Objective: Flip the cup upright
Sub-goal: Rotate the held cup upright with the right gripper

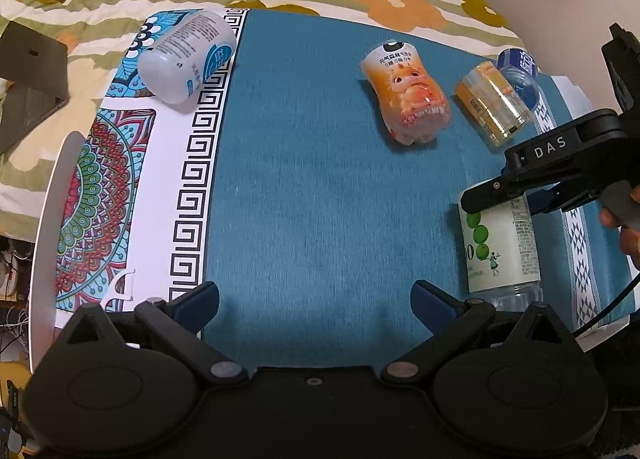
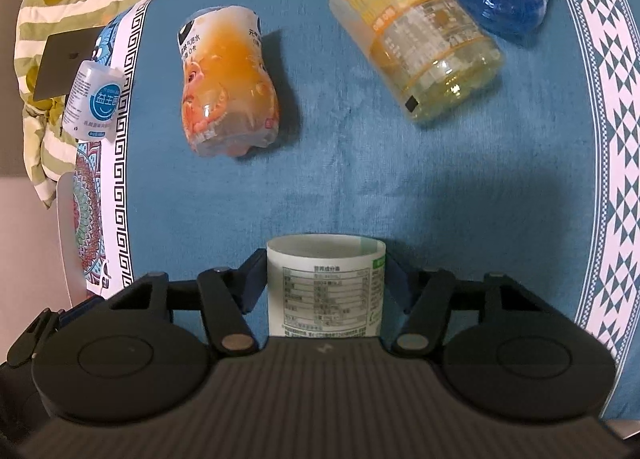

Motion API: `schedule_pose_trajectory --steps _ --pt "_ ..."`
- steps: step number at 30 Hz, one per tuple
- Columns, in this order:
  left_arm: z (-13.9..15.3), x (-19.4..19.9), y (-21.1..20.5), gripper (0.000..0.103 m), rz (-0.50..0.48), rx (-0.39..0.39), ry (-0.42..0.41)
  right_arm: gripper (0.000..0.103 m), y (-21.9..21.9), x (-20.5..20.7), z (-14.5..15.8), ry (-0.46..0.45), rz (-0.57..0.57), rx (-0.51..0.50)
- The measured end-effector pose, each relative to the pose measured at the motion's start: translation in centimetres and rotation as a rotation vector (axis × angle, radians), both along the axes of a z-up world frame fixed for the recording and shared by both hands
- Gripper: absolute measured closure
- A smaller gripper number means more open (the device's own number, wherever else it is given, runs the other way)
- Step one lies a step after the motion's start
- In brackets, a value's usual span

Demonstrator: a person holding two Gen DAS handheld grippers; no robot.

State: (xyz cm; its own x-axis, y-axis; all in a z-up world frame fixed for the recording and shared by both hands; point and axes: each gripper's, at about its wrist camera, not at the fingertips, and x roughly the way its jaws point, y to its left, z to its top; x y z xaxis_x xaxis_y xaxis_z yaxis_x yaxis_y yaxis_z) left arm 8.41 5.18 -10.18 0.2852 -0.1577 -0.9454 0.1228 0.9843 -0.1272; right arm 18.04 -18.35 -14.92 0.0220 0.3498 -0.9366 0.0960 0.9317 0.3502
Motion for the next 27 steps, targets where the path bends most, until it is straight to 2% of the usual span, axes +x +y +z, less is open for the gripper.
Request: schedule_pose_trajectory --steps 6,12,16,19,23,27 --pt "0.1 -0.1 0.0 0.000 0.003 -0.004 -0.002 0.030 0.3 -0.2 0.6 -0.032 0.016 -0.005" --pt "0.9 -0.3 0.2 0.000 0.004 -0.009 -0.022 0.031 0.5 -1.8 3.3 -0.144 0.005 -0.012" --pt "1.4 -0.7 0.5 0.000 0.007 -0.015 -0.044 0.031 0.6 -4.2 6.2 -0.345 -0.051 -0.067" --pt "1.8 -1.0 0.6 0.000 0.008 -0.030 -0.066 0.031 0.7 -6.3 7.3 -0.505 -0.143 -0.085" --pt "1.8 -1.4 0.4 0.000 -0.014 -0.029 -0.101 0.031 0.5 -8.1 6.3 -0.682 -0.266 -0.095" --pt "1.6 -2.0 0.2 0.000 -0.042 -0.003 -0.132 0.031 1.1 -8.7 5.0 -0.824 -0.284 -0.150"
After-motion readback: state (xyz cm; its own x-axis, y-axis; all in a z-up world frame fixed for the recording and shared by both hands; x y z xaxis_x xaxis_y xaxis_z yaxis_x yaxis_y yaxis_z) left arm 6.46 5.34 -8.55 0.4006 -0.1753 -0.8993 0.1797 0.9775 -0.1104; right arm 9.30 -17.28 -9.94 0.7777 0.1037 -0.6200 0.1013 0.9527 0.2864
